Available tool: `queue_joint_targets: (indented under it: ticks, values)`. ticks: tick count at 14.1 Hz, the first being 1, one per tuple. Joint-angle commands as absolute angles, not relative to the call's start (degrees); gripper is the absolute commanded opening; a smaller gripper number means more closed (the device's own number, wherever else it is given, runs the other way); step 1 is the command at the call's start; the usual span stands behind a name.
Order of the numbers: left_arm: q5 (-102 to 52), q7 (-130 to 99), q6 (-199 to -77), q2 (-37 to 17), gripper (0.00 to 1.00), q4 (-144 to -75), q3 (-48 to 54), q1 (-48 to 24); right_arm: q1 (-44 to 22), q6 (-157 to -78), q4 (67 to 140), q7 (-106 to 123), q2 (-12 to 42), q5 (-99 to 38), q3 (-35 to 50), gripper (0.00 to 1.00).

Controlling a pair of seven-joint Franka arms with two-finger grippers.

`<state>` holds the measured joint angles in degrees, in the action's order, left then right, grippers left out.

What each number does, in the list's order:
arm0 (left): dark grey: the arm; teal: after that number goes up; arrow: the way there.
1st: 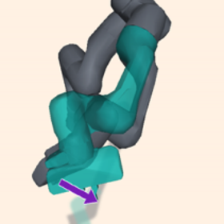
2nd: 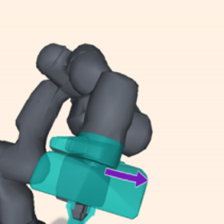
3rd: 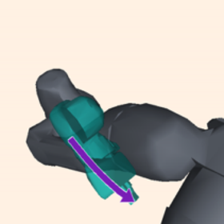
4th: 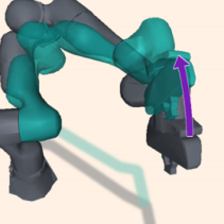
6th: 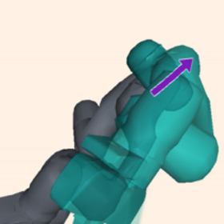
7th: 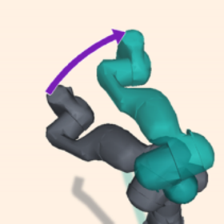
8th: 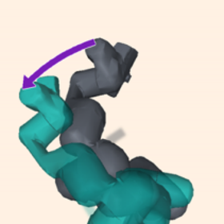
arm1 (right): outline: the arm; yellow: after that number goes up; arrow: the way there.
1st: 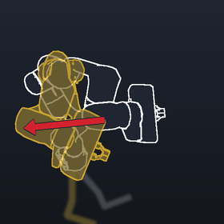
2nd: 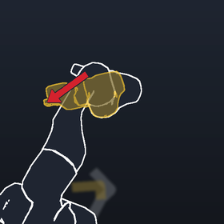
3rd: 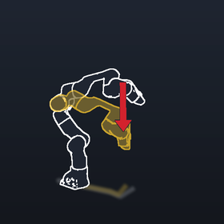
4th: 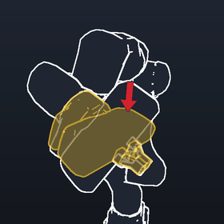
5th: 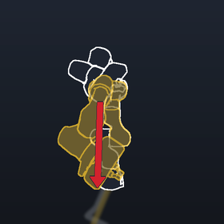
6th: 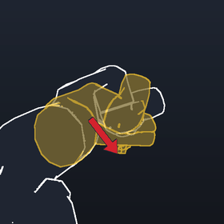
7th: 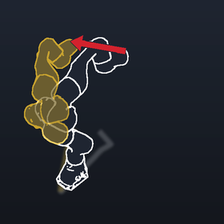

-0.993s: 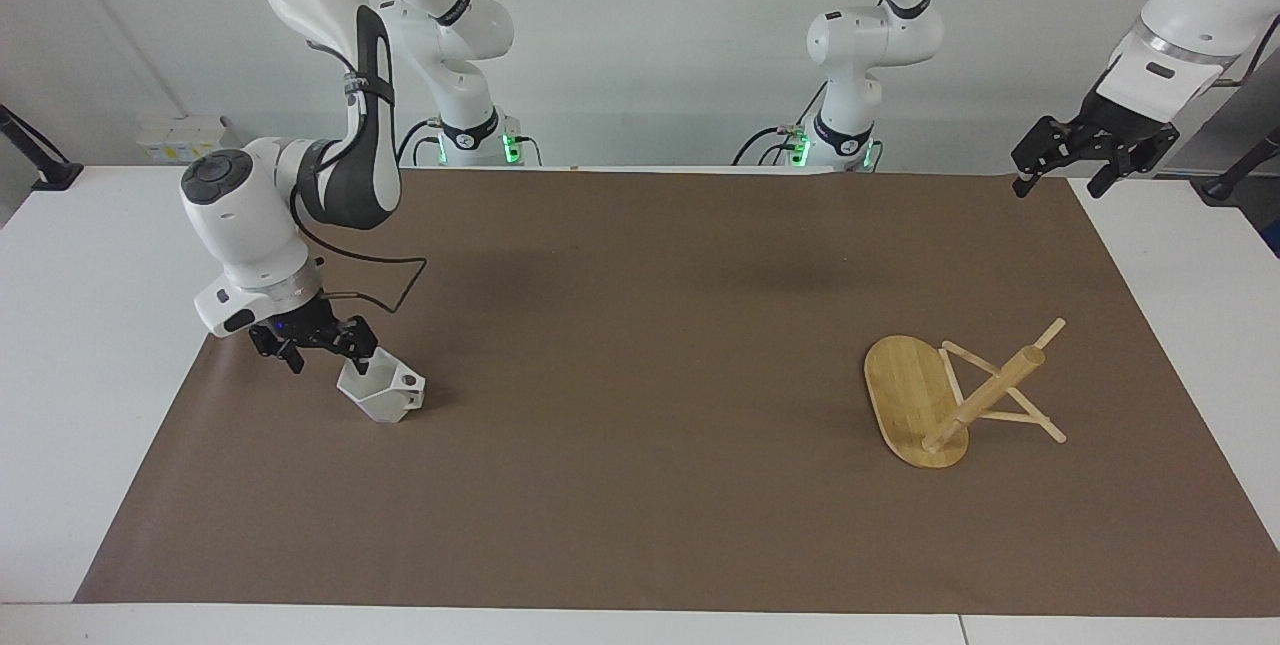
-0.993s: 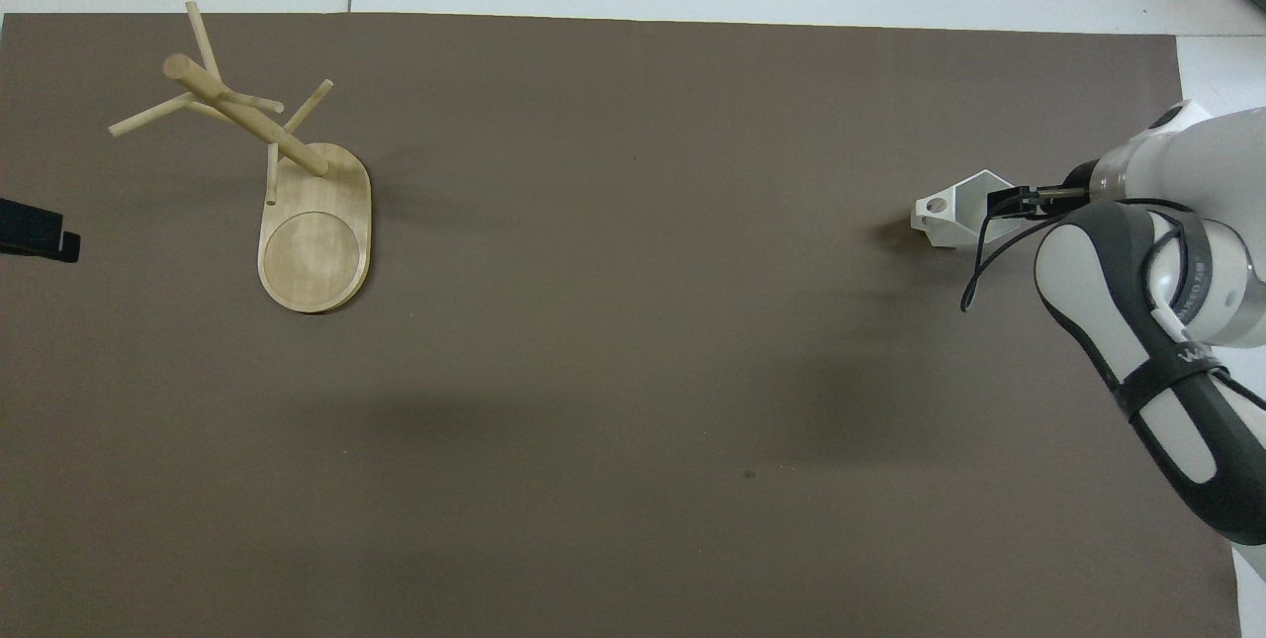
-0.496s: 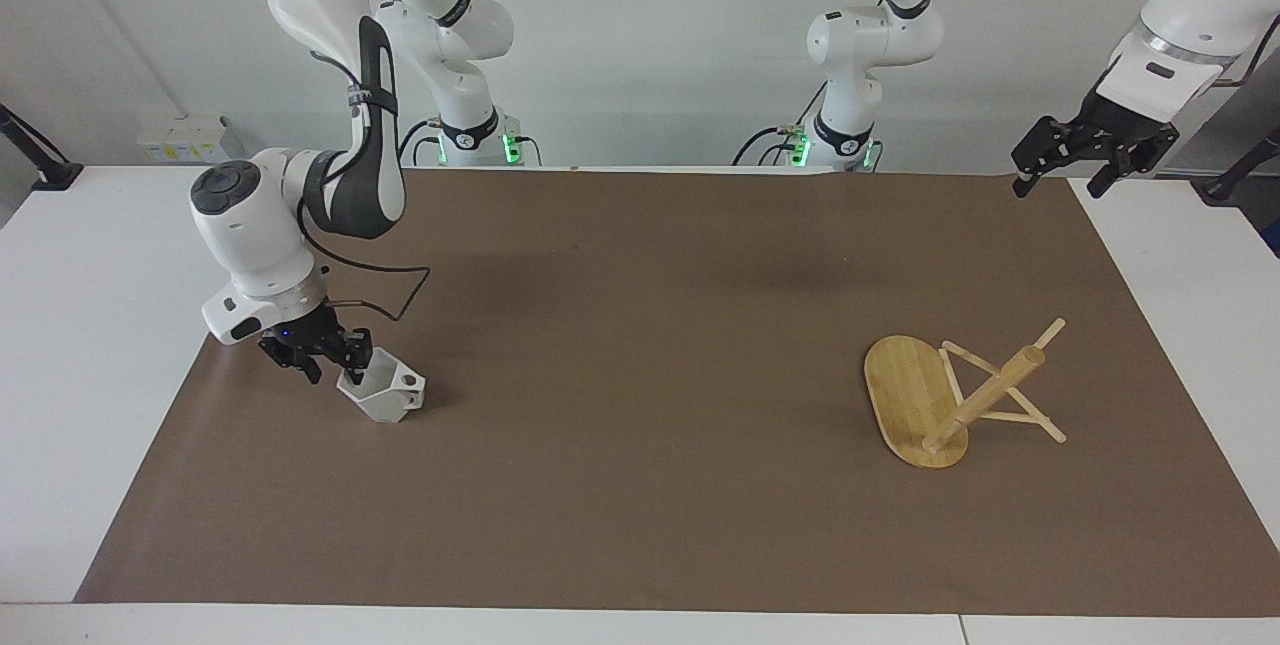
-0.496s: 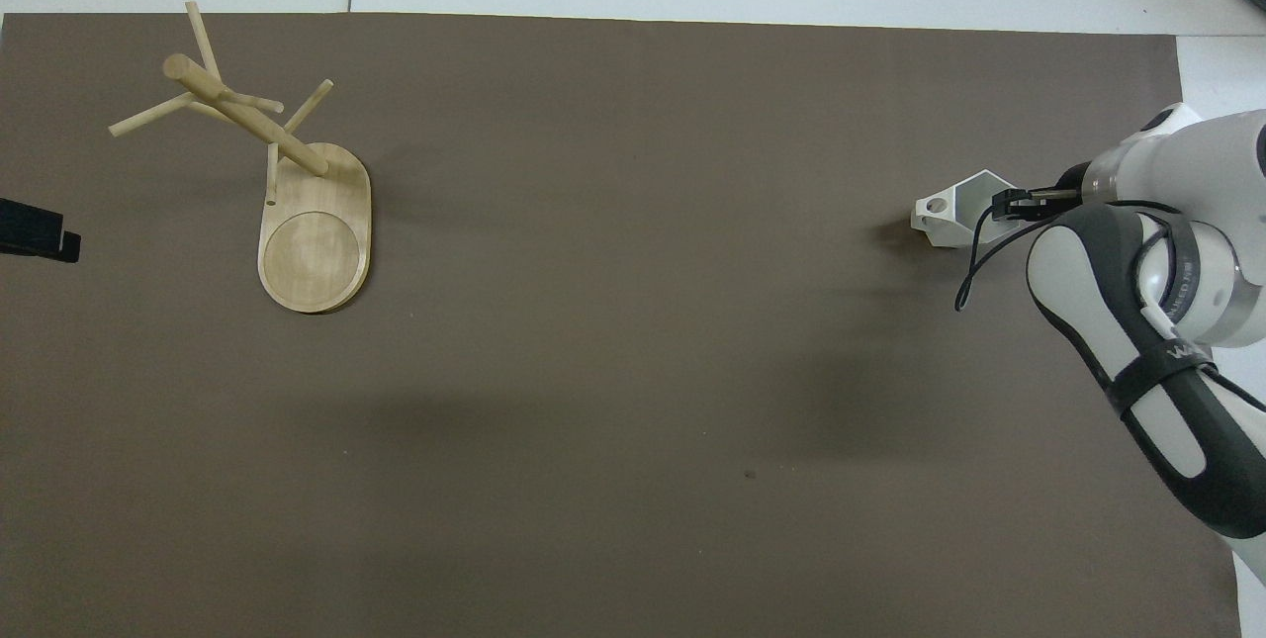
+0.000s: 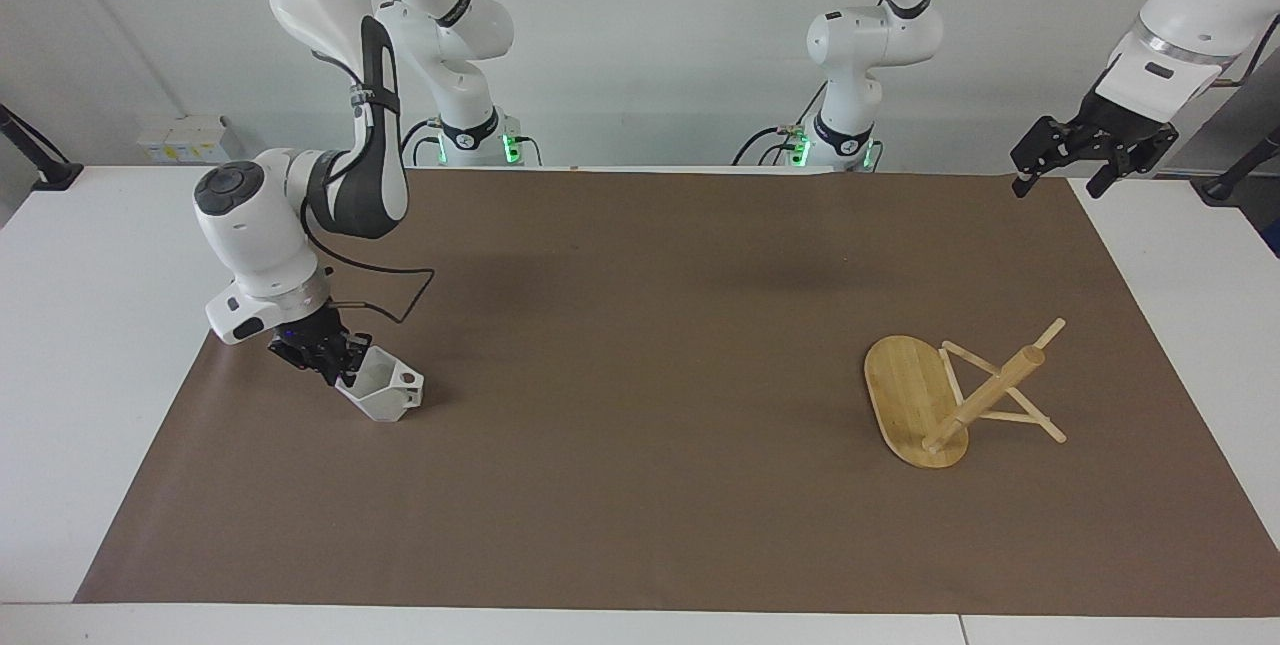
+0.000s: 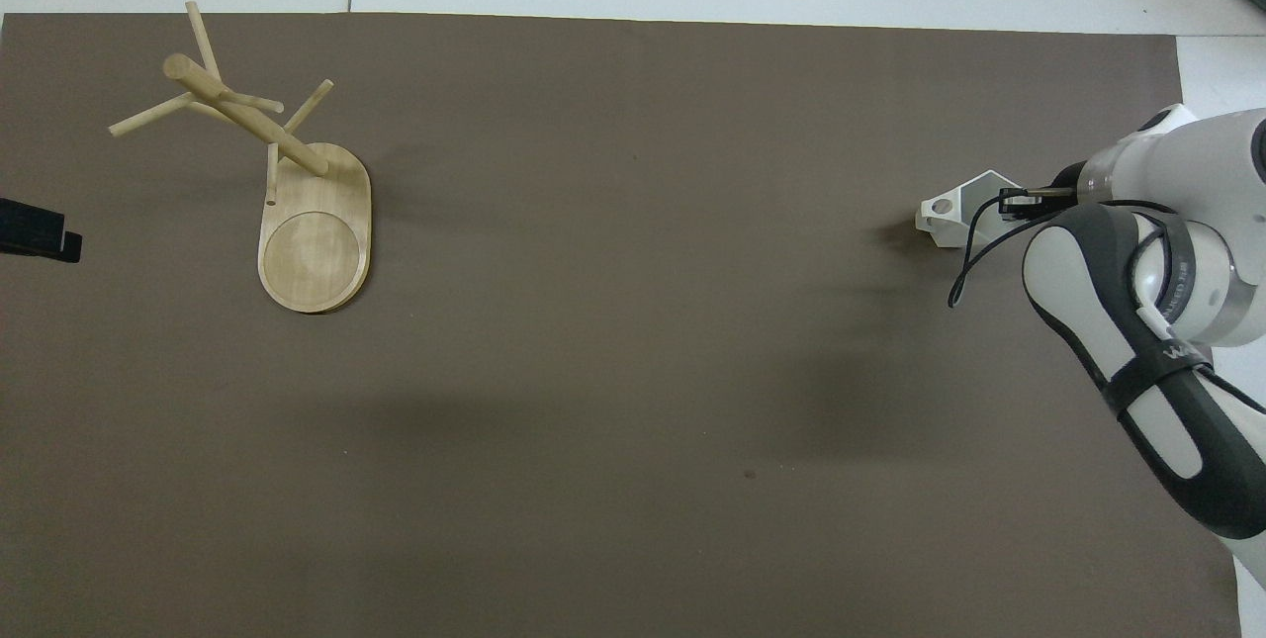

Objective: Hang cup on rack
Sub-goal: 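Reach the right gripper to the white cup and grasp its rim, then lift the cup with the right gripper while the left gripper approaches it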

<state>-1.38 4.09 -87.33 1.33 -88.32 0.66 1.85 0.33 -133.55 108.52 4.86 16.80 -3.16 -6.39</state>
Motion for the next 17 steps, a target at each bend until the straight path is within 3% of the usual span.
queue_joint_targets:
  ticks: [1,7,11,17]
  values:
    - [-0.5,3.5,-87.8,2.8,1.00,-90.1,0.6,1.2,0.3,-133.8,109.2,4.0,16.4,-3.7,-6.2,0.00]
    - [-0.5,3.9,-87.8,2.8,1.00,-90.1,0.6,1.2,0.4,-128.5,107.5,4.4,16.0,-3.9,-4.5,0.00]
    - [-0.5,3.7,-87.5,2.8,1.00,-90.1,0.6,1.1,0.3,-115.4,99.9,4.4,14.1,-13.0,-4.4,0.00]
    - [-0.7,4.0,-86.6,2.9,1.00,-90.1,0.7,1.1,0.3,-106.2,95.5,4.5,7.0,-14.1,1.5,0.00]
